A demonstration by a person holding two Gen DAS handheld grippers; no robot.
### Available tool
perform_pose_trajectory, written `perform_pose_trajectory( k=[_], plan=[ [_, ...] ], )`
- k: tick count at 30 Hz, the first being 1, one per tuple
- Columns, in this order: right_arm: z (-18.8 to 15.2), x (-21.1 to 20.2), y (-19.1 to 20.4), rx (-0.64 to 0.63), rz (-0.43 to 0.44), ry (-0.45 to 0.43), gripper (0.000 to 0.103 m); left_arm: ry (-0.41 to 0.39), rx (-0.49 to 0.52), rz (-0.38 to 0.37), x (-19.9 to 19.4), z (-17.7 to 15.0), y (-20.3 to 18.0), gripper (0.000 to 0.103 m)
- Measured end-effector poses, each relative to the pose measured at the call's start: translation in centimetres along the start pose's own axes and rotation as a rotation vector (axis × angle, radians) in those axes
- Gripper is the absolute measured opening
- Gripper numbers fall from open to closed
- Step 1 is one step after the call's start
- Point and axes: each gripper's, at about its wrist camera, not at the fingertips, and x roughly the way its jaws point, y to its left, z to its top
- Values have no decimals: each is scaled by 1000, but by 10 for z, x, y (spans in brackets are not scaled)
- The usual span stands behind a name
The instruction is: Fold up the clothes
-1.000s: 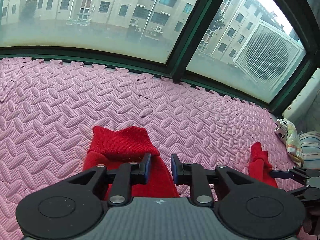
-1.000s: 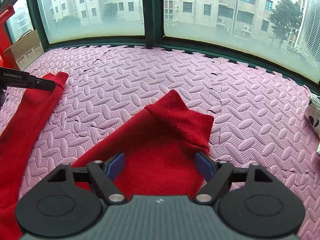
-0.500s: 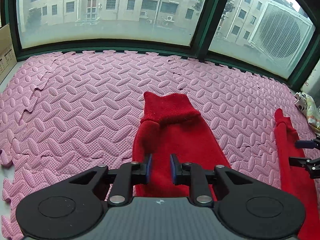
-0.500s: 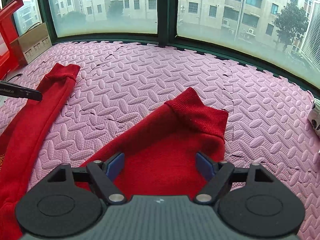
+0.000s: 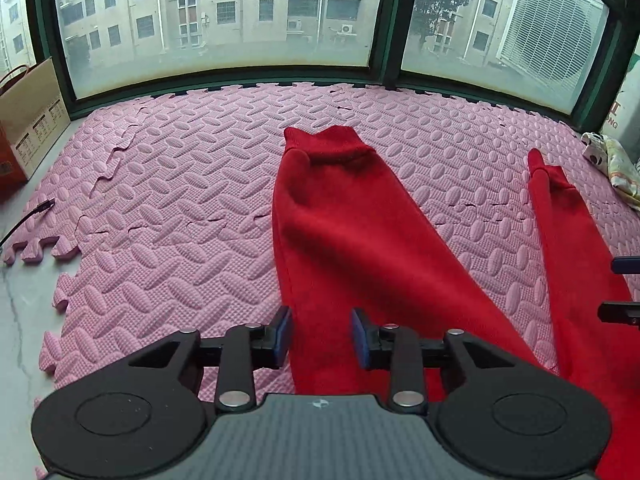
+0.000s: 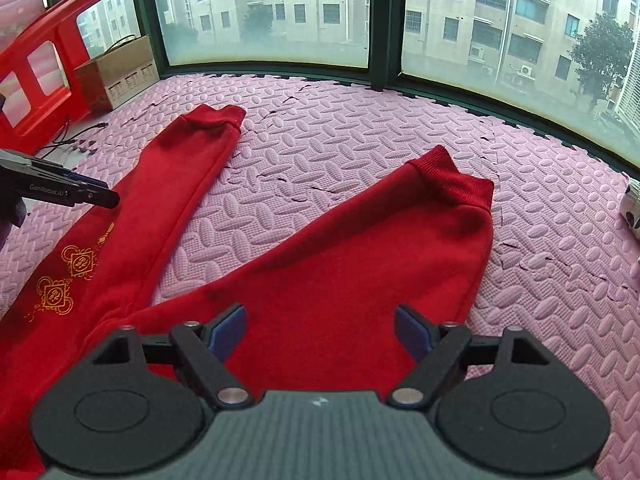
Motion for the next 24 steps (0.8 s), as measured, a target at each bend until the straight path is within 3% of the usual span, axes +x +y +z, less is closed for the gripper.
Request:
perform_pose_trajectory(
  k=[1, 4, 9, 15, 18, 24],
  plan=[
    [-4, -3, 4, 0, 5, -3, 83, -8, 5, 6, -1, -3, -1, 18],
    [-14, -13, 17, -5, 18, -8, 83, -34, 14, 37, -5, -9, -2, 5],
    [-33, -18, 32, -62, -13, 7, 86, -61, -17, 76, -17, -17, 9, 3],
    [-42, -26, 30, -30, -33, -11, 86, -76, -81, 50, -31, -19, 14, 4],
    [-44, -31, 31, -21, -30, -29, 86, -107, -53, -12, -43, -19, -5, 4],
    [-46, -31, 36, -12, -21, -30, 86, -47, 62, -134, -31, -27, -53, 5]
  ],
)
